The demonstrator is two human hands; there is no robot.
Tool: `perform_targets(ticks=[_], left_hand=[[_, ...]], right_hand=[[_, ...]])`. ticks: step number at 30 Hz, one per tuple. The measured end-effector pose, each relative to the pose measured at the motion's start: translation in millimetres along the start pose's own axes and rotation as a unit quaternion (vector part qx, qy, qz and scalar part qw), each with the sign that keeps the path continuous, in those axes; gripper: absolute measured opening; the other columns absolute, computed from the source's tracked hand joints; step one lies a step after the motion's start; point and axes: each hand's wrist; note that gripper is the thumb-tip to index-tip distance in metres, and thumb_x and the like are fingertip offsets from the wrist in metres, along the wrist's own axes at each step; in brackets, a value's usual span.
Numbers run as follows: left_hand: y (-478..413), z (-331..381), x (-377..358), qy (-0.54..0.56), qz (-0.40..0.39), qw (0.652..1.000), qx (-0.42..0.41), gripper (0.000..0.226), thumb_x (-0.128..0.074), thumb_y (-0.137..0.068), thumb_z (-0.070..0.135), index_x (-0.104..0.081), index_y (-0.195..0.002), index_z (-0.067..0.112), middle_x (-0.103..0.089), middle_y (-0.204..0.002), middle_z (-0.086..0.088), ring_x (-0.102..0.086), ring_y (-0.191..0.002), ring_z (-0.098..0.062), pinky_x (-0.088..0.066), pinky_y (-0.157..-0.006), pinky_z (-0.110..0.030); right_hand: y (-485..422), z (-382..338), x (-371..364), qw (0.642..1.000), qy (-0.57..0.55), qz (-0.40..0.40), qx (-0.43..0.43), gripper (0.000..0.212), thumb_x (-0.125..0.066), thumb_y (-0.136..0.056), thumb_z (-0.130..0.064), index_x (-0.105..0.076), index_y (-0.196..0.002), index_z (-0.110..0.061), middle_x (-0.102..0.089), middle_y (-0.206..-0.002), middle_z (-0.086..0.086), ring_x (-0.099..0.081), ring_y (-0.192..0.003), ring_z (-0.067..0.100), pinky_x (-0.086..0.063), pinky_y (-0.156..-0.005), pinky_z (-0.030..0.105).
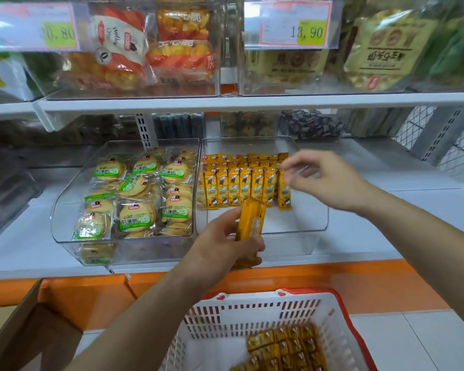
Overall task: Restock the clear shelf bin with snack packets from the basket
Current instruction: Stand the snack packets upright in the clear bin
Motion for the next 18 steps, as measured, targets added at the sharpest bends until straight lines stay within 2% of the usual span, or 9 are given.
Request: perform_targets(ticks=[2, 4, 7, 9, 10, 12, 14, 16, 18], left_hand=[[4.5, 3.6, -6.1, 0.002, -0.012, 1.0, -0.008, 0.029, -0.076, -0.088, 0.005, -0.074, -0.11, 0.025, -0.073, -0.098, -0.002, -0.072, -0.098, -0.038, -0.063, -0.082, -0.041], [9.0, 7.1, -13.0, -0.009, -0.014, 1.0, -0.016, 0.029, -0.075, -0.089, 0.003, -0.075, -0.11, 0.024, -0.072, -0.098, -0.006, -0.072, -0.097, -0.039, -0.063, -0.083, -0.041], [14.9, 12.7, -23.0, -0.014, 0.035, 0.999, -0.024, 0.035, -0.073, -0.089, 0.001, -0.07, -0.119, 0.019, -0.071, -0.108, -0.016, -0.073, -0.086, -0.027, -0.063, -0.077, -0.034], [19.0, 14.9, -26.9, -0.005, 0.071, 0.997, -0.027, 0.038, -0.075, -0.088, 0.007, -0.066, -0.124, 0.019, -0.073, -0.102, -0.012, -0.073, -0.08, -0.017, -0.059, -0.067, -0.026], [21.6, 16.3, -28.5, -0.001, 0.076, 0.997, -0.028, 0.039, -0.076, -0.087, 0.01, -0.065, -0.124, 0.018, -0.074, -0.095, -0.008, -0.073, -0.077, -0.016, -0.057, -0.063, -0.025], [26.2, 17.4, -33.1, 0.018, 0.066, 0.997, -0.022, 0.04, -0.078, -0.082, 0.022, -0.068, -0.12, 0.017, -0.073, -0.086, -0.004, -0.072, -0.074, -0.016, -0.055, -0.059, -0.024], [29.8, 18.0, -40.8, 0.045, 0.069, 0.997, -0.003, 0.036, -0.072, -0.085, 0.035, -0.071, -0.114, 0.014, -0.073, -0.087, -0.011, -0.071, -0.07, -0.016, -0.054, -0.056, -0.025], [30.9, 17.0, -46.9, 0.041, 0.088, 0.995, -0.003, 0.027, -0.062, -0.098, 0.032, -0.073, -0.108, 0.01, -0.07, -0.088, -0.02, -0.068, -0.066, -0.015, -0.054, -0.055, -0.025], [31.0, 14.3, -50.3, 0.037, 0.103, 0.994, -0.024, 0.019, -0.064, -0.098, 0.022, -0.074, -0.108, 0.01, -0.068, -0.084, -0.012, -0.067, -0.066, -0.014, -0.055, -0.058, -0.023]], right_hand=[[28.3, -16.1, -12.6, 0.991, -0.115, -0.075, 0.002, 0.031, -0.067, -0.092, -0.017, -0.064, -0.112, -0.041, -0.069, -0.109, -0.002, -0.066, -0.083, 0.017, -0.052, -0.069, 0.022], [47.5, -22.2, -24.0, 0.985, -0.127, -0.119, 0.006, 0.036, -0.061, -0.096, -0.018, -0.059, -0.12, -0.044, -0.064, -0.117, -0.001, -0.067, -0.089, 0.021, -0.053, -0.072, 0.027], [63.1, -20.4, -27.8, 0.992, -0.098, -0.08, 0.014, 0.03, -0.066, -0.093, -0.016, -0.062, -0.12, -0.03, -0.061, -0.108, 0.005, -0.063, -0.085, 0.031, -0.052, -0.073, 0.035], [71.1, -19.3, -23.8, 0.987, -0.149, -0.06, -0.008, 0.031, -0.07, -0.089, -0.01, -0.06, -0.117, -0.02, -0.061, -0.102, 0.009, -0.062, -0.077, 0.036, -0.055, -0.074, 0.044], [75.1, -19.6, -21.3, 0.984, -0.171, -0.058, -0.009, 0.033, -0.071, -0.088, -0.007, -0.059, -0.116, -0.018, -0.061, -0.102, 0.008, -0.062, -0.072, 0.032, -0.056, -0.074, 0.044], [80.7, -21.6, -16.8, 0.985, -0.167, -0.048, 0.011, 0.037, -0.072, -0.086, 0.001, -0.061, -0.116, -0.018, -0.059, -0.106, 0.003, -0.064, -0.068, 0.02, -0.058, -0.074, 0.036], [84.4, -23.7, -13.2, 0.987, -0.155, -0.036, 0.029, 0.039, -0.071, -0.083, 0.008, -0.063, -0.11, -0.019, -0.06, -0.11, 0.002, -0.065, -0.07, 0.013, -0.057, -0.073, 0.031], [87.8, -23.0, -9.2, 0.984, -0.169, -0.042, 0.037, 0.04, -0.069, -0.081, 0.012, -0.064, -0.107, -0.018, -0.062, -0.115, 0.002, -0.067, -0.078, 0.007, -0.056, -0.072, 0.028], [91.3, -18.5, -5.8, 0.976, -0.206, -0.069, 0.032, 0.05, -0.071, -0.08, 0.013, -0.062, -0.118, -0.019, -0.062, -0.122, 0.003, -0.068, -0.094, 0.008, -0.054, -0.079, 0.026]])
Point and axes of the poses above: each hand's wrist, its own y-axis away from the middle knuckle, its own x-axis out of the back of the hand, z = x × y
